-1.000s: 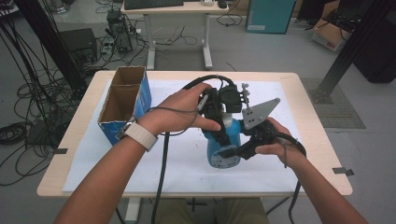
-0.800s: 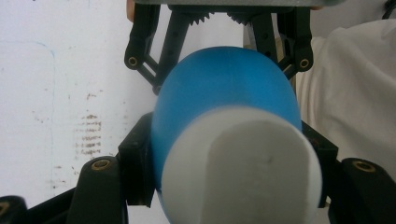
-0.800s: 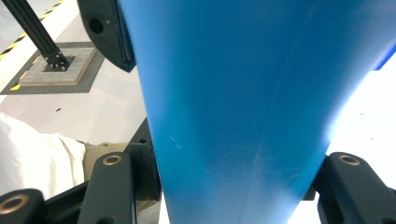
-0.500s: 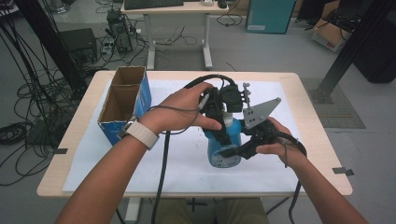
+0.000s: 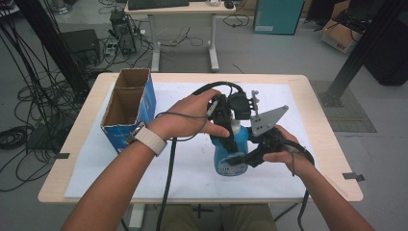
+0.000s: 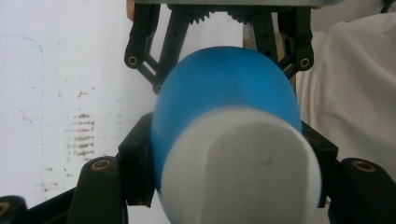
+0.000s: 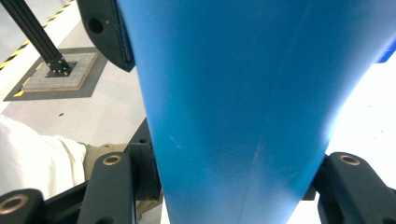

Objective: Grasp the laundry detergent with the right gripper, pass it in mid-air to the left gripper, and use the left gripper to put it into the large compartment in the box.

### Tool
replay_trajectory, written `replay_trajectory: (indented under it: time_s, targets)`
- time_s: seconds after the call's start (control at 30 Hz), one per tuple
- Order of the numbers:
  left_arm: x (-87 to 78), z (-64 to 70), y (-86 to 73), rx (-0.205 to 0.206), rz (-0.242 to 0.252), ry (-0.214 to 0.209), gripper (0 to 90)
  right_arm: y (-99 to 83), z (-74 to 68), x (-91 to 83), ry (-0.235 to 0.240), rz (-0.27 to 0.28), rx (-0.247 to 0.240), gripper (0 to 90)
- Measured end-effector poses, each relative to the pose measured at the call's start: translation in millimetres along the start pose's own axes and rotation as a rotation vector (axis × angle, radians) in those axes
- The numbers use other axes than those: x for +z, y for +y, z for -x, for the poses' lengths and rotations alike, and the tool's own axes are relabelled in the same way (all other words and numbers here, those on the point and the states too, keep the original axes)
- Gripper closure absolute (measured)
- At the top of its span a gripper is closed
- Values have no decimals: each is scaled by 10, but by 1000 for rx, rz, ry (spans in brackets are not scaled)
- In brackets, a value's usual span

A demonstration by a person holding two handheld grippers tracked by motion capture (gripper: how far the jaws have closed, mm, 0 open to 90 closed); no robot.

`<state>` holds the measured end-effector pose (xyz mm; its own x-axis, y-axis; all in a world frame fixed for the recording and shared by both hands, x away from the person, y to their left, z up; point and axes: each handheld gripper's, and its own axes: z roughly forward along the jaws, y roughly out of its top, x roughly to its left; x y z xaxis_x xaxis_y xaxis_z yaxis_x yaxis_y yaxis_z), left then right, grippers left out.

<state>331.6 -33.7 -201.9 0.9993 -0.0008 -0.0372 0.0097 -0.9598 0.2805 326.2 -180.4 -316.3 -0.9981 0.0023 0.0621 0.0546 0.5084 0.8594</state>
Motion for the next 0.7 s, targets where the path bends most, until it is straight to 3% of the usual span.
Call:
replay_trajectory:
  time_s: [0.43,0.5,0.57,0.63,0.7]
  targets:
    - [-115,7,71,-16,0,31,377,72,38,-100,-18,16,-2,415]
    - [-117,-3,87,-24,-9,41,377,76,45,-118,-21,13,19,368]
    - [-119,-20,93,-35,-29,58,377,67,61,-154,-33,14,64,262]
    - [-137,-33,87,-45,-46,85,377,39,84,-197,-57,-25,94,160]
    - [-165,-58,68,-57,-57,92,377,-17,99,-269,-75,-64,138,117]
